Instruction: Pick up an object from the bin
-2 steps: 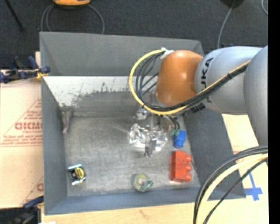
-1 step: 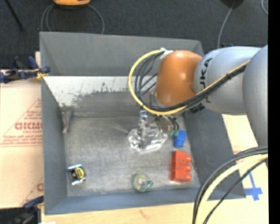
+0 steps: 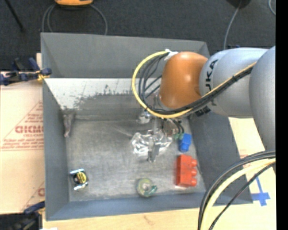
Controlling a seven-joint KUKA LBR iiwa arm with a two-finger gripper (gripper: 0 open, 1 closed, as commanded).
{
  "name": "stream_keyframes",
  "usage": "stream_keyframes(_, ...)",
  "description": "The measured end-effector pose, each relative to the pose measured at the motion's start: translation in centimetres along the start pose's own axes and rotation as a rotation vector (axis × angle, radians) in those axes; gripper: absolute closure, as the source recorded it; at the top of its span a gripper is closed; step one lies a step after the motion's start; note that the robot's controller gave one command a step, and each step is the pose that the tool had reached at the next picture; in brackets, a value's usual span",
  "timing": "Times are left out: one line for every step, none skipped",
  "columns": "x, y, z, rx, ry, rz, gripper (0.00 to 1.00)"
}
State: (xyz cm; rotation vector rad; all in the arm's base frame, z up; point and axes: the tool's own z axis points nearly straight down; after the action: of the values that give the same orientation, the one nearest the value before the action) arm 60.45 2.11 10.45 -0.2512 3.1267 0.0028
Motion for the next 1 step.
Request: stream_keyframes(0.01,-0.02,0.0,0.0,0.0,0.002,1.0)
